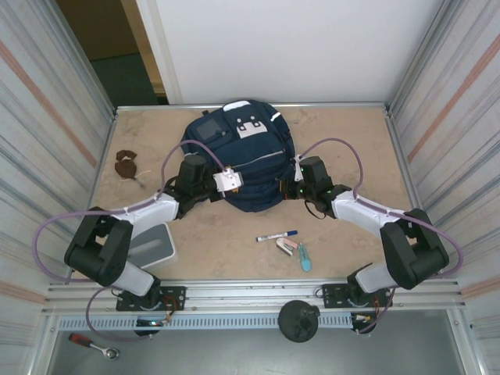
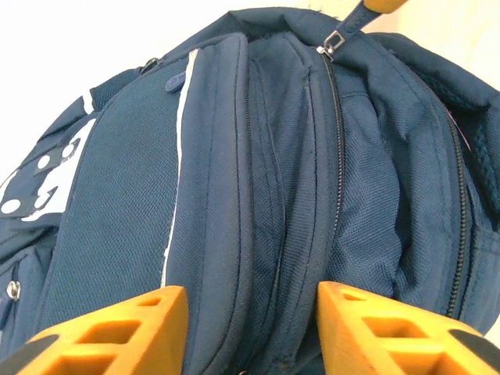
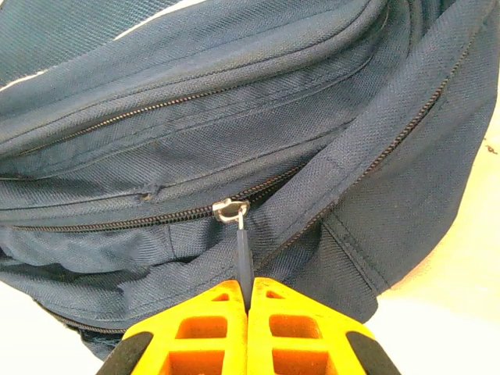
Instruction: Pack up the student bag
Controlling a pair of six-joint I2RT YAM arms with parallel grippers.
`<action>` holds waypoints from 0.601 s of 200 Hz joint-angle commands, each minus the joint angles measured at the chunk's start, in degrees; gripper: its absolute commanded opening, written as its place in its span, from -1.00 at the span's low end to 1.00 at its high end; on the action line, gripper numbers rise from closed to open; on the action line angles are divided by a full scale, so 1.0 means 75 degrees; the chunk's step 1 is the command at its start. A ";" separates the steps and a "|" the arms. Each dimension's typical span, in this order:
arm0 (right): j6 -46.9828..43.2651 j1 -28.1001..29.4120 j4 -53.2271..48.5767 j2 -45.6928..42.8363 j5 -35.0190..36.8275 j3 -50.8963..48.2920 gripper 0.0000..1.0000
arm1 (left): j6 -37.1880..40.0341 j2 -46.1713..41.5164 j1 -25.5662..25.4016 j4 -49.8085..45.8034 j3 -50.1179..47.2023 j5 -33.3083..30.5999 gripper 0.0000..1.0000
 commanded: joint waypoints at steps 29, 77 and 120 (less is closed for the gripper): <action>0.0277 0.0101 0.0081 -0.0007 0.0212 0.0070 -1.00 | 0.0451 0.0319 -0.1161 -0.0967 0.1078 -0.1076 0.16; 0.0307 0.0136 -0.0038 -0.0340 0.0207 0.0062 -1.00 | 0.0865 0.1348 -0.1628 -0.1647 0.2147 -0.1580 -0.01; 0.0348 0.0182 -0.0081 -0.0666 0.0271 -0.0025 -1.00 | 0.0893 0.1722 -0.1630 -0.1970 0.2476 -0.1295 -0.11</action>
